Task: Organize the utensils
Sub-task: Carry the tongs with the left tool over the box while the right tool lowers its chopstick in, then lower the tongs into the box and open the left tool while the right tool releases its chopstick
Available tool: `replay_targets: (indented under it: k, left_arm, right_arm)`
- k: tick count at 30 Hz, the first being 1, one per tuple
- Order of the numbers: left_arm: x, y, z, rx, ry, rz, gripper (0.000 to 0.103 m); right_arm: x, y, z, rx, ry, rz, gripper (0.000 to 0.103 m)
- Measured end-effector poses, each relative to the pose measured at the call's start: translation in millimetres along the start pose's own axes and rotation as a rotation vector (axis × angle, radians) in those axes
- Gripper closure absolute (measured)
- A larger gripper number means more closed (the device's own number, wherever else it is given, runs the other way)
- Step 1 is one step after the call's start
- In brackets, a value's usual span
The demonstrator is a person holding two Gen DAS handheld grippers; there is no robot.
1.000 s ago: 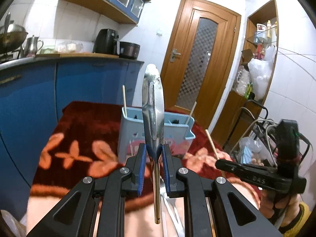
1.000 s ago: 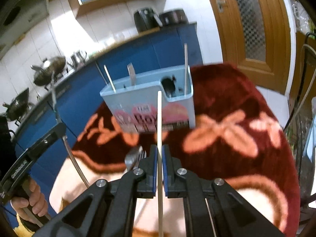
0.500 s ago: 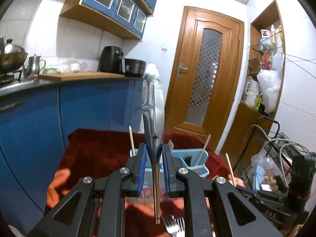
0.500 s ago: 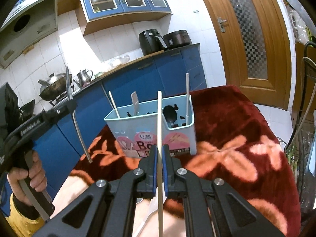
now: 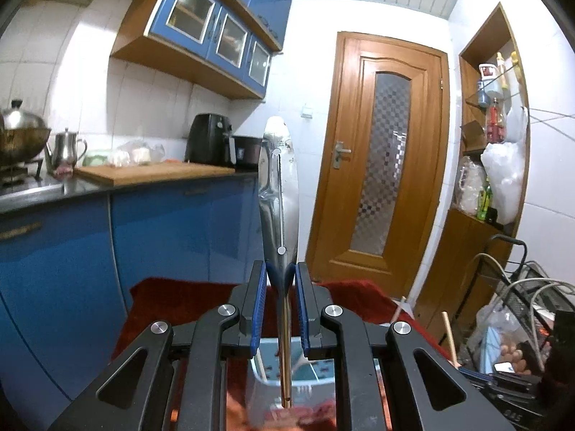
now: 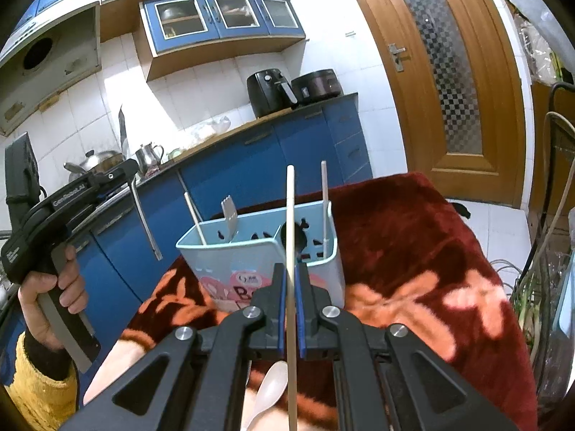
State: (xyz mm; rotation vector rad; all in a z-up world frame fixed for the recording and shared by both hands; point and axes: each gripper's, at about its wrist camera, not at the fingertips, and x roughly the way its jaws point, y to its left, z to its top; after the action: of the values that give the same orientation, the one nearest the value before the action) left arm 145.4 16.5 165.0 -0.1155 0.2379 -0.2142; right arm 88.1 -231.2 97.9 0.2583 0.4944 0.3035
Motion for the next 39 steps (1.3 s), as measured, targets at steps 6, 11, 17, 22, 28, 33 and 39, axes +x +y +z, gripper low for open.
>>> replay_targets:
  k: [6,11,17,22,28,33,39]
  left_arm:
    - [18.6,-1.7,-2.5,0.017,-0.044,0.009,0.087]
    - [34.4,2.5,-13.0,0.006,-0.032,0.012,0.087]
    - [44.2,8.8,-31.5,-0.012,-0.013,0.012,0.087]
    - [48.1,9.7,-44.2,-0.012,-0.004,0.005,0.087]
    - [52.8,11.9,-55.5,-0.012,0.013,-0.001,0.087]
    - [55.6,13.5,-59.6,-0.018,0.022,-0.003,0.087]
    - [57.8,15.8,-63.2,-0.025,0.031,-0.009,0.087]
  right_arm:
    - [4.3,-6.7,6.0,0.008,-0.016,0.0,0.097]
    - [9.3,-11.1,12.9,0.007,-0.035,-0.002,0.097]
    - [18.4,-10.0,26.6,-0.007,-0.077,-0.002,0.096]
    - [36.7,-5.5,46.3,-0.021,-0.146,-0.001,0.096]
    - [65.6,-2.2,62.3,-0.04,-0.214,-0.016,0.096]
    - [87.9,-0.2,71.5,-0.063,-0.256,-0.041,0.096]
    - [107.4,-1.5,67.0,-0.086,-0.268,-0.061,0.096]
